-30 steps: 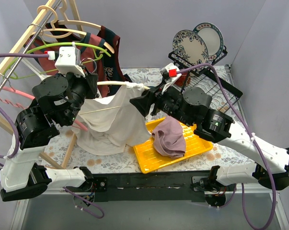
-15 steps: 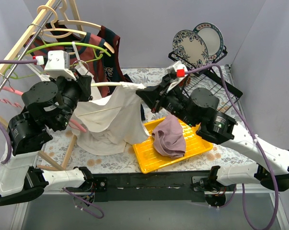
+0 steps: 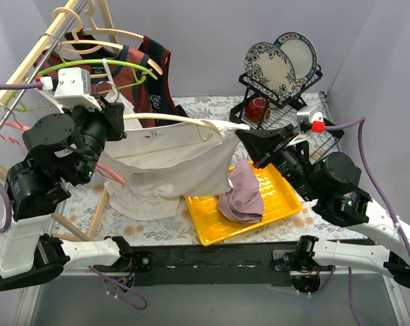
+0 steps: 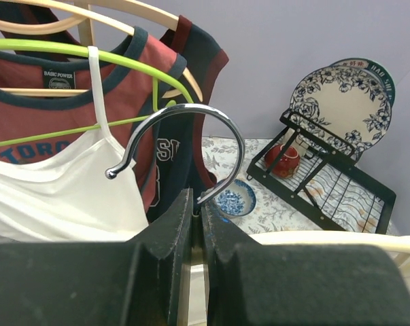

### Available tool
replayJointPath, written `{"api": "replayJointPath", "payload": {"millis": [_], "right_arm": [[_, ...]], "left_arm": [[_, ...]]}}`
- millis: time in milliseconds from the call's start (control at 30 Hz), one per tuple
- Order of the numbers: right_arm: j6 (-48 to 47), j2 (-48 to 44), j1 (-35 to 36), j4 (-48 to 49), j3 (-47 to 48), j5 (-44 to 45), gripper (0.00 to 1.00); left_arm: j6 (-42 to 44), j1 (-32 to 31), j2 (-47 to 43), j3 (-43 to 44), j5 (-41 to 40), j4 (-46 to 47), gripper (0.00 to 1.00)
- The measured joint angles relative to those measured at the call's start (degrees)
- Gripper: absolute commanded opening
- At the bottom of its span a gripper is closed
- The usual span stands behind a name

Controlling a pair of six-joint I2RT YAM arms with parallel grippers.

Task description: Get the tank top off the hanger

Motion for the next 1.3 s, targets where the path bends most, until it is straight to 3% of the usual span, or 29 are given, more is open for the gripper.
{"api": "replayJointPath", "payload": {"millis": [500, 833, 1067, 1300], "right_arm": [[0.37, 0.92, 0.0, 0.9, -4.42, 1.14, 0.01], [0.33, -2.12, 0.0, 1.9, -5.97, 4.04, 0.01], [-0.15, 1.7, -0.04, 5.35, -5.7, -6.95, 0.01], [-0.68, 10.97, -0.04, 7.76, -2.38, -17.53, 0.01]], "left_arm": [[-3.06, 0.0, -2.32, 4.76, 8.74, -1.03, 0.0], [-4.59, -0.02, -4.83, 4.74, 8.7, 0.11, 0.0], [-6.08, -0.02, -4.46, 4.74, 12.0, 2.64, 0.0], [-11.85, -0.02, -4.81, 4.13, 23.54, 8.66, 0.0]]}}
